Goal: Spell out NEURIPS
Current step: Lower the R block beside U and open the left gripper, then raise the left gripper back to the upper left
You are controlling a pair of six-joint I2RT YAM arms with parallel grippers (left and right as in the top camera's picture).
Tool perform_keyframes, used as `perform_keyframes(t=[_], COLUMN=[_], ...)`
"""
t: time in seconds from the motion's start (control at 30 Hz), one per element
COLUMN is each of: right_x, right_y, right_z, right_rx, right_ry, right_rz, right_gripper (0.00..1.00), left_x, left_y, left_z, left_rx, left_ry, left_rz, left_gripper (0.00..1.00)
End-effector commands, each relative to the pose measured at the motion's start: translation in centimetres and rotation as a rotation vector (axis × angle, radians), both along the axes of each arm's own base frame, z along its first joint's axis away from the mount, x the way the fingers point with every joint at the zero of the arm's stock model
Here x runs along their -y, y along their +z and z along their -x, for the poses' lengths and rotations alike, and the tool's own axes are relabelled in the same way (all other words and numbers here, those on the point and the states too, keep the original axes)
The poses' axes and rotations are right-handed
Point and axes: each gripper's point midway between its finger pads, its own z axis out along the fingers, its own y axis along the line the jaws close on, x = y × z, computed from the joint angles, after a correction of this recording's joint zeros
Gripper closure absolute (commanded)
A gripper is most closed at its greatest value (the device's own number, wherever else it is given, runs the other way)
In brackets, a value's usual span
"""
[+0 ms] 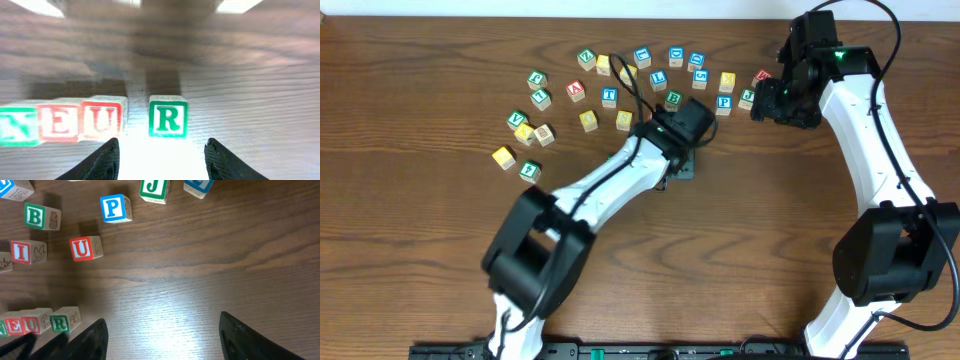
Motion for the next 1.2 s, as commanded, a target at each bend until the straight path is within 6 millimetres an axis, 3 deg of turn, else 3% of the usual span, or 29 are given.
perform_keyframes(t=[0.0,0.23,0.27,0.4,0.57,0.83,1.03,1.17], right_x=[-0.1,-1.2,-2.0,-4.1,-6.8,-11.2,-13.4,-13.9], right_y=[0.4,0.4,0.4,-0.5,-2.9,-6.7,-9.0,-9.8], right_z=[-0.3,-0.2,-0.1,0.1,0.8,2.5,3.8,4.3], right_rx=[0.015,0.016,0.017,-0.001,-0.064,-0.170,-0.226,-0.251], right_ry=[0.013,0.040,0.057,0.103,0.131,0.203,0.248,0.248], right_rz=[0.009,0.005,0.005,0.006,0.004,-0.021,-0.006,0.001], right_gripper=[0.35,0.34,0.35,0.36,0.47,0.65,0.77,0.78], left_x=[-1.2,-5.0,-6.5,-10.1,-14.8,-22.2,-24.8,-25.4], left_y=[6.3,12.5,13.8,15.5,16.4,15.8,15.7,15.7], left_z=[-1.3,-2.2,-2.3,-2.3,-2.5,-2.6,-2.8,-2.8], left_rx=[0.114,0.218,0.232,0.246,0.245,0.193,0.189,0.189], left_ry=[0.001,0.062,0.090,0.144,0.204,0.377,0.427,0.442], left_rz=[0.055,0.111,0.115,0.102,0.061,0.014,-0.002,-0.004], left_gripper=[0.46,0.46,0.46,0.46,0.46,0.46,0.46,0.46])
